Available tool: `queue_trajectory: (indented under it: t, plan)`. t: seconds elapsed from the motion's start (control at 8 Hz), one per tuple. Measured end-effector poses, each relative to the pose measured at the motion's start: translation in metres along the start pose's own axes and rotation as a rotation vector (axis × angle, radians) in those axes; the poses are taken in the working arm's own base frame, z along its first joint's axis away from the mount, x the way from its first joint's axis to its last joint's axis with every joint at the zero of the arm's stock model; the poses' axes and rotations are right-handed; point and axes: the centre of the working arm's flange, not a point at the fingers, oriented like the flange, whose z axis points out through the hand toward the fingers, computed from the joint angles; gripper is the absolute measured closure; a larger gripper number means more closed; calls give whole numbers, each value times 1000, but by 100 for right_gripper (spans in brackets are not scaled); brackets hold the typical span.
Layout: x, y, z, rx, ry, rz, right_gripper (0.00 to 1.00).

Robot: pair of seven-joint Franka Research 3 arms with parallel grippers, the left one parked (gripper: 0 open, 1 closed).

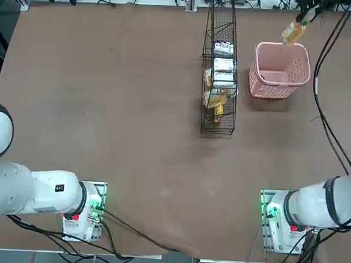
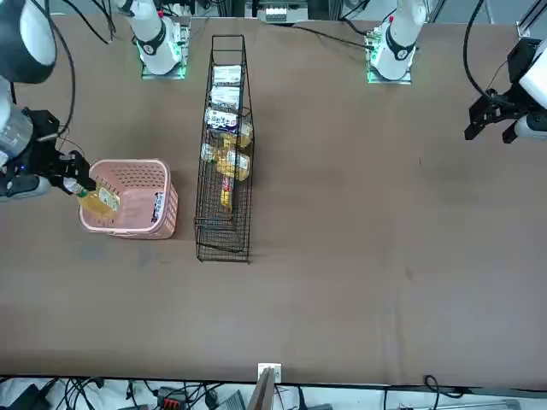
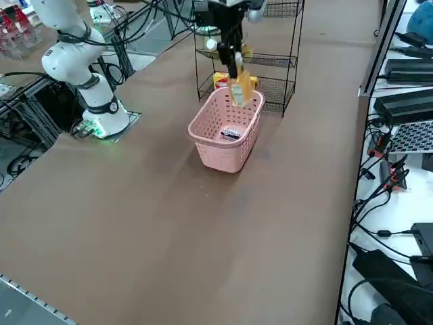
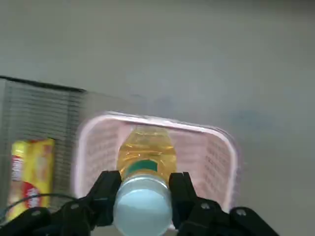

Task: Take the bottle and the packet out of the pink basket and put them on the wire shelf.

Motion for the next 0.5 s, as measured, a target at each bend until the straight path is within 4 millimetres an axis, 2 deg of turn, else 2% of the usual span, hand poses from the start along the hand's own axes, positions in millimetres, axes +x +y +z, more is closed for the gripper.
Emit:
queue_trajectory:
  t: [0.25,0.5]
  plan:
    - [11,-20,-11,130,39,20,44]
    - [18,-39,-14,250,62,40,44]
